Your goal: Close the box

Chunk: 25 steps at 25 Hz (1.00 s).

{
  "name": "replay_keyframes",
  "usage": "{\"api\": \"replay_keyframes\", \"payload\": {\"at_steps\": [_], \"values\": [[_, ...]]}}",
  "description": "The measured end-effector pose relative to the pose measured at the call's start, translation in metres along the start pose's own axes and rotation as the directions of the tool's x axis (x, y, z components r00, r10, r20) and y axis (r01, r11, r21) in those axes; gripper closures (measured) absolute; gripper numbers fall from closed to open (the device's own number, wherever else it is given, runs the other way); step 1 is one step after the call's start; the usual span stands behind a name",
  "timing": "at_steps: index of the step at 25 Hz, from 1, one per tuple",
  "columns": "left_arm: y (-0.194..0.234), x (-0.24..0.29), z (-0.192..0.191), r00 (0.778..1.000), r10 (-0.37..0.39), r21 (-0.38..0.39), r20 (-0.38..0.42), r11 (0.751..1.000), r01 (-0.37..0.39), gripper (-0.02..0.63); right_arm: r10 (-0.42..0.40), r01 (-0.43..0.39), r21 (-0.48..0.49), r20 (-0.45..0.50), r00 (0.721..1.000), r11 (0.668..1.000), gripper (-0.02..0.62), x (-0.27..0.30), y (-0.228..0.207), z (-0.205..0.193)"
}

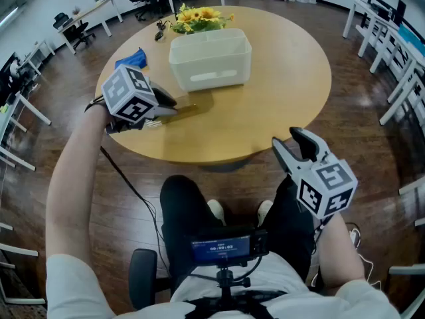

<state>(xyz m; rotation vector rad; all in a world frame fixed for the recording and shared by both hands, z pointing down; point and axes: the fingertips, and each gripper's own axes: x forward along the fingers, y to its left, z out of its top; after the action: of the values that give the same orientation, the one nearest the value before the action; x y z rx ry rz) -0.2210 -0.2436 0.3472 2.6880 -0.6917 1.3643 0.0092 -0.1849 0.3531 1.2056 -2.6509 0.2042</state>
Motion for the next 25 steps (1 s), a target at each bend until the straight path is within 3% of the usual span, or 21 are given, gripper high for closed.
{"api": "replay_keyframes", "payload": {"at_steps": [6,11,19,25], "values": [[0.006,0.020,-0.022,0.995,-0.031,-0.003,-0.098,1.000,0.030,0.508,0.012,-0.012,0.005,-0.010,1.000,1.000,0.379,-0.001,-0.001,-0.004],[0.004,0.023,-0.021,0.994,-0.053,0.002,-0.098,0.999,0.053,0.591,0.019,-0.019,0.010,-0.010,1.000,1.000,0.379,-0.001,0.000,-0.004],[-0.013,0.014,-0.019,0.985,-0.099,0.060,-0.139,0.992,0.108,0.595,0.040,-0.040,0.013,0.001,0.999,0.999,0.379,0.001,0.004,-0.006],[-0.033,-0.029,0.011,0.982,-0.132,0.120,-0.137,0.982,0.148,0.595,0.064,-0.064,0.014,0.010,0.998,0.998,0.379,0.001,0.009,-0.004]]}}
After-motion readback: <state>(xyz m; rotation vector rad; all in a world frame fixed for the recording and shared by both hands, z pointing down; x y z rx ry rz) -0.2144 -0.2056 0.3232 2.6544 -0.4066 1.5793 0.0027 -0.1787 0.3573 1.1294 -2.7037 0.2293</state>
